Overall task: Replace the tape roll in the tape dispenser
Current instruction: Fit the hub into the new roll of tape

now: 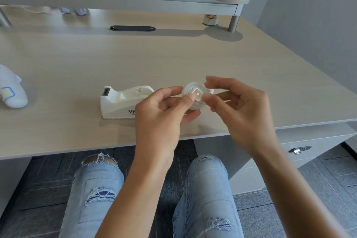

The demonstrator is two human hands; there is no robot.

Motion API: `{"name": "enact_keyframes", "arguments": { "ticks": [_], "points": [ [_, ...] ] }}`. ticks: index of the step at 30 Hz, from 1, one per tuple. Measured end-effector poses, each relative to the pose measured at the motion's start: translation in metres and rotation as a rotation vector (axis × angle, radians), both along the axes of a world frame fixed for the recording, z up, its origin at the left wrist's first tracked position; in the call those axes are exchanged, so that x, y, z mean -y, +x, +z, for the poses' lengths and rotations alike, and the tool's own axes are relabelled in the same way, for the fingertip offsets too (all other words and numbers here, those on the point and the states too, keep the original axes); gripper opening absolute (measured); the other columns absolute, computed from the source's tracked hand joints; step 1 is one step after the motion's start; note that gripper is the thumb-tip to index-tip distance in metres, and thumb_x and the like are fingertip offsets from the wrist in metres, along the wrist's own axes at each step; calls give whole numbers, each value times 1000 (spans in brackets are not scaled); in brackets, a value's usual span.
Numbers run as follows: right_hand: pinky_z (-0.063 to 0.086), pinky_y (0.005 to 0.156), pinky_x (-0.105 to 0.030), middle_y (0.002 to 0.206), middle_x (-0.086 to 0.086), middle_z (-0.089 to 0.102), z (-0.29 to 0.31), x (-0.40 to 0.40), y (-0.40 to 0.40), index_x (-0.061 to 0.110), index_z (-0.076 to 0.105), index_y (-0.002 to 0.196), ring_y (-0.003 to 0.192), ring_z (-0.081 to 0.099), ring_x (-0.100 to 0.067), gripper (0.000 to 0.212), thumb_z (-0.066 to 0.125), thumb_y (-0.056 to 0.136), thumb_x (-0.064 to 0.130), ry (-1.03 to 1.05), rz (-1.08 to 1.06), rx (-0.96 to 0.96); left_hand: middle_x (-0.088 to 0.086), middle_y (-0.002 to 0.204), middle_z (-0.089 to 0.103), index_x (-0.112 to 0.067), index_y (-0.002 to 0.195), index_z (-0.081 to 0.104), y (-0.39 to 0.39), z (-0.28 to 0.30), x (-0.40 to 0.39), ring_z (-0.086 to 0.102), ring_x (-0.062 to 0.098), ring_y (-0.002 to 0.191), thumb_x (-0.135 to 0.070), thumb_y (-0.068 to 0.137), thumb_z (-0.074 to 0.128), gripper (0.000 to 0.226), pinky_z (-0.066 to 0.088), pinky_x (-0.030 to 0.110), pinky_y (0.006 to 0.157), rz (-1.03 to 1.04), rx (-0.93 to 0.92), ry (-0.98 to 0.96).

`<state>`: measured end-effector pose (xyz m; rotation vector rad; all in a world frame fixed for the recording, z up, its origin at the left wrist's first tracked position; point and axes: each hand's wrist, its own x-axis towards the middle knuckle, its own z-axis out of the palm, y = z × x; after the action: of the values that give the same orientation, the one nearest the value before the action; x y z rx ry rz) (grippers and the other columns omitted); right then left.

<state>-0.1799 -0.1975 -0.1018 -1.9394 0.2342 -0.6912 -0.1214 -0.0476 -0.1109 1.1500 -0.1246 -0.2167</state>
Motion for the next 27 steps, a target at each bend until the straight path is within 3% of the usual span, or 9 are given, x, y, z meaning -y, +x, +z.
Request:
{"name": "enact_keyframes", "arguments": {
  "ticks": [4, 8, 10, 13, 15, 18, 21, 24, 27],
  "points": [
    [60, 82, -33, 118, 0, 71, -8, -5, -7, 16, 78, 117, 104, 71, -18, 36, 87, 83, 12, -321, 110, 146, 27, 86, 77, -2, 113, 67, -3, 8, -5, 77, 22, 71, -7, 84, 83, 33, 65, 34, 65, 50, 5, 3],
    [59, 80, -33, 111, -1, 74, -3, -14, 0, 12, 79, 115, 100, 72, -18, 32, 88, 84, 16, -382, 88, 194, 13, 81, 82, -3, 105, 71, -9, 14, -12, 79, 21, 73, -19, 88, 81, 26, 67, 39, 70, 65, 64, 85],
    [60, 78, -35, 102, 1, 78, 1, -20, 4, 14, 80, 109, 90, 74, -18, 21, 84, 89, 18, -308, 52, 187, 6, 77, 82, -8, 97, 77, -10, 16, -21, 78, 17, 74, -29, 92, 76, 21, 67, 38, 71, 96, 138, 181],
    [63, 74, -41, 88, 1, 82, 10, -29, 12, 21, 82, 97, 78, 76, -20, 6, 78, 92, 22, 15, 55, 113, -1, 72, 77, -20, 89, 78, -3, 18, -41, 71, 15, 70, -33, 92, 71, 15, 63, 47, 72, 244, 289, 319],
    [61, 73, -36, 82, -2, 80, 18, -35, 18, 17, 84, 90, 73, 72, -18, 11, 80, 87, 27, 263, 135, 46, -3, 79, 76, -21, 97, 78, 6, 20, -53, 70, 18, 75, -24, 90, 70, 12, 61, 47, 76, 268, 336, 320],
    [59, 74, -31, 77, -8, 74, 25, -47, 28, 14, 83, 84, 72, 69, -18, 25, 77, 76, 36, 505, 280, -14, -3, 95, 80, -21, 111, 78, 17, 27, -64, 75, 12, 90, -23, 83, 77, 29, 62, 44, 89, 134, 308, 310],
    [61, 74, -31, 84, -10, 77, 25, -60, 38, 12, 82, 91, 74, 73, -21, 25, 75, 80, 33, 550, 369, -29, 3, 102, 83, -19, 119, 75, 24, 28, -72, 78, 20, 97, -20, 82, 84, 39, 61, 47, 96, 26, 237, 234],
    [61, 74, -32, 90, -11, 78, 22, -69, 47, 10, 79, 98, 76, 75, -23, 18, 72, 89, 25, 529, 375, -38, 6, 99, 83, -20, 120, 73, 30, 25, -81, 79, 28, 94, -11, 85, 82, 36, 62, 47, 92, 64, 247, 198],
    [59, 73, -32, 95, -8, 79, 18, -74, 54, 13, 79, 101, 81, 74, -21, 12, 68, 96, 10, 416, 367, -44, 4, 96, 82, -19, 121, 71, 35, 21, -89, 78, 20, 87, -9, 85, 82, 39, 63, 32, 78, 125, 306, 232]
  ]
}}
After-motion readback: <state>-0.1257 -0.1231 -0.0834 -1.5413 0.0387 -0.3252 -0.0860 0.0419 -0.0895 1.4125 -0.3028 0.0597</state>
